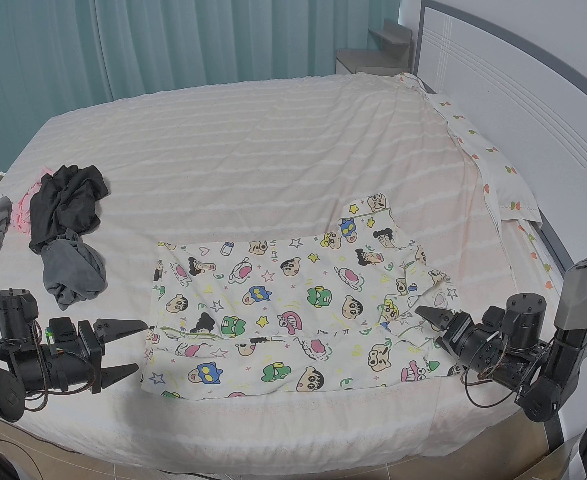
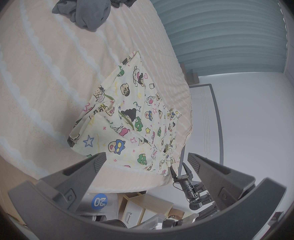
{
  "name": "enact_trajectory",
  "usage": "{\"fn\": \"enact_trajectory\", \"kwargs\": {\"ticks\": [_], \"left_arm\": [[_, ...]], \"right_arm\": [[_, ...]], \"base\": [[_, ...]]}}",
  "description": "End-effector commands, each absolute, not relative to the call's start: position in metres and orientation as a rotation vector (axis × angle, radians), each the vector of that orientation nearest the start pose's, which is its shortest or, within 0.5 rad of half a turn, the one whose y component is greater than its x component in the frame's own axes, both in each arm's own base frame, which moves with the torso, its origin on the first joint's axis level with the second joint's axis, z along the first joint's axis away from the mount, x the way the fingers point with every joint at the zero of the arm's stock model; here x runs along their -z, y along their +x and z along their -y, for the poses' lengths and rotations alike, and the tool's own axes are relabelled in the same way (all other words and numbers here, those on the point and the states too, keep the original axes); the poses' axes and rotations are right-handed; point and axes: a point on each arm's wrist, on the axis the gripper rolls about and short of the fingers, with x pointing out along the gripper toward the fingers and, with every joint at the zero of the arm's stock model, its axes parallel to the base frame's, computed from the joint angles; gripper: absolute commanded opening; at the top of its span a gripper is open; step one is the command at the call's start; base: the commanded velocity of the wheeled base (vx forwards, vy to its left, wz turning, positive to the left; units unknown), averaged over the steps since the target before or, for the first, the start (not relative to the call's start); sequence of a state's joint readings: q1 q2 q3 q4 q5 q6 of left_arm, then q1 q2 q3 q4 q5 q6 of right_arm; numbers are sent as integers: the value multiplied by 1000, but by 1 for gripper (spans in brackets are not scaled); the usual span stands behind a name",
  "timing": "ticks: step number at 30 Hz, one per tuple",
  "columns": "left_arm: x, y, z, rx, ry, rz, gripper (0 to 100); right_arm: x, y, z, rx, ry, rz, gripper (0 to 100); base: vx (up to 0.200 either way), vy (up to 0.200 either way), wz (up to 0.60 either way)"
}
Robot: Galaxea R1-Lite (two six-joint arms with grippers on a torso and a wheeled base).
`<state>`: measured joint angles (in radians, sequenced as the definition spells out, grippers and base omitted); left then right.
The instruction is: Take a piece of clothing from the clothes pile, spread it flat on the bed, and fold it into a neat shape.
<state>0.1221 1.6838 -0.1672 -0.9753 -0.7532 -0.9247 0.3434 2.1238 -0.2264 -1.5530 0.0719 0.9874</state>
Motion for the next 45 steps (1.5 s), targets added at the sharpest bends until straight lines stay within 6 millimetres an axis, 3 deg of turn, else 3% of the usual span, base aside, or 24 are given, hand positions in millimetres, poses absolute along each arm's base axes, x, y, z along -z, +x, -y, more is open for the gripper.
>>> {"fn": "enact_trajectory", "kwargs": {"ticks": [1,33,34,45], "left_arm": [[-77,202,-9,345,-1108,-763,100],[-77,202,-9,342,-1108,-763,100],[-77,202,-9,342,-1108,-763,100],[-77,202,-10,322,-1105,-757,100]], "right_arm": [[-22,260,-95,-203,915,-522,100],[-2,281,-98,-180,916,-530,100],[0,282,-97,-175,918,-533,0],[-1,281,-95,-168,918,-533,0]], "base": [[0,0,0],[0,0,0],[0,0,0],[0,0,0]]}}
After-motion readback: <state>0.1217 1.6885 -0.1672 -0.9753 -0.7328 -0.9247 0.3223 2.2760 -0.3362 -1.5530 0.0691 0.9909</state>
